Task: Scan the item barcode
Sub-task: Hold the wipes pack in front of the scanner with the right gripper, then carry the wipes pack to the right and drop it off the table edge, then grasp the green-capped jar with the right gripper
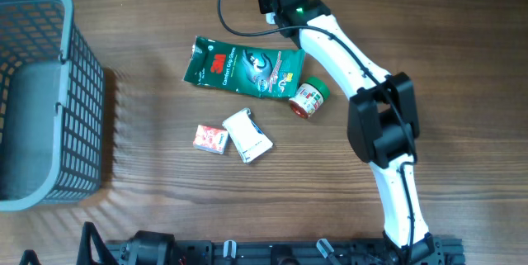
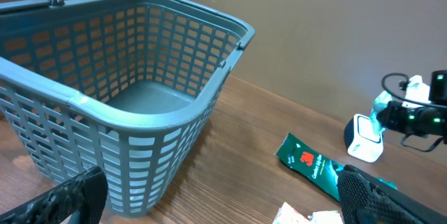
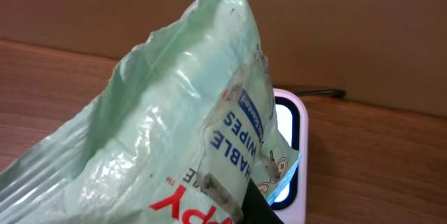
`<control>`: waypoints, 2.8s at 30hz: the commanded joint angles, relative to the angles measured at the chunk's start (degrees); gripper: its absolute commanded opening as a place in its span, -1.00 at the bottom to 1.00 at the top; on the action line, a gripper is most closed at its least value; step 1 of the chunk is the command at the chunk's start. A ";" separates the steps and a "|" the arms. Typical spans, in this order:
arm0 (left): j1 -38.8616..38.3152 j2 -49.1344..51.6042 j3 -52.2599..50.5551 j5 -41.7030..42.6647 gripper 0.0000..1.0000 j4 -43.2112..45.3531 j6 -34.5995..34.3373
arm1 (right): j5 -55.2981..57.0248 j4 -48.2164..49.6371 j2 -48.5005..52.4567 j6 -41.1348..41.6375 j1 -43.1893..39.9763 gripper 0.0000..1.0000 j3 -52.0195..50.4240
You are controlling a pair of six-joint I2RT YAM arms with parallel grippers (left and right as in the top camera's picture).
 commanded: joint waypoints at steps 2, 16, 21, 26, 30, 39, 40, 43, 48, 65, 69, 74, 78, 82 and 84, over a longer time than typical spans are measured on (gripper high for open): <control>0.42 -0.15 -0.07 -0.35 1.00 -0.02 0.11 | 2.16 -0.66 3.67 -0.83 -0.09 -0.91 3.72; 0.42 -0.15 -0.07 -0.35 1.00 -0.04 0.11 | 16.50 -47.50 -7.78 8.28 -19.30 -0.92 14.27; 0.42 -0.15 -0.07 -0.33 1.00 -0.04 0.09 | 12.04 -47.98 -4.52 10.80 -44.44 -0.91 9.14; 0.42 -0.15 -0.07 -0.33 1.00 -0.28 0.09 | 3.41 -44.50 -1.25 10.80 -59.45 -0.91 1.86; 0.42 -0.15 -0.07 -0.33 1.00 -0.72 0.11 | -7.45 -43.71 -1.18 10.69 -64.78 0.05 1.81; 0.42 -0.15 -0.07 -0.33 1.00 -1.14 0.11 | -35.01 -60.65 -14.51 24.37 -61.05 1.00 6.64; 0.42 -0.15 -0.07 -0.33 1.00 -1.14 0.11 | -39.17 -63.89 -14.38 26.67 -59.49 0.99 6.34; 0.42 -0.15 -0.07 -0.33 1.00 -1.14 0.09 | -46.60 -69.81 -14.34 18.71 -52.52 0.99 3.78; 0.42 -0.15 -0.07 -0.33 1.00 -1.14 0.11 | -37.00 -72.28 -14.32 18.32 -31.61 1.00 3.04; 0.42 -0.15 -0.07 -0.33 1.00 -1.14 0.09 | -14.60 -53.86 -12.81 44.59 -8.09 0.99 -14.25; 0.42 -0.15 -0.07 -0.33 1.00 -1.14 0.09 | -15.08 -46.82 -12.81 44.94 -8.07 1.00 -21.88; 0.39 -0.15 -0.07 -0.33 1.00 -1.14 0.09 | -15.02 -40.48 -12.81 46.40 -8.11 0.86 -25.75; 0.42 -0.15 -0.07 -0.33 1.00 -1.14 0.11 | -14.99 -40.48 -12.81 53.70 -8.09 0.87 -27.04; 0.42 -0.15 -0.07 -0.33 1.00 -1.14 0.11 | -14.80 -36.57 -12.81 59.67 -8.11 0.84 -31.19; 0.42 -0.15 -0.07 -0.33 1.00 -1.14 0.11 | -14.78 -34.67 -12.81 59.60 -8.11 0.72 -32.02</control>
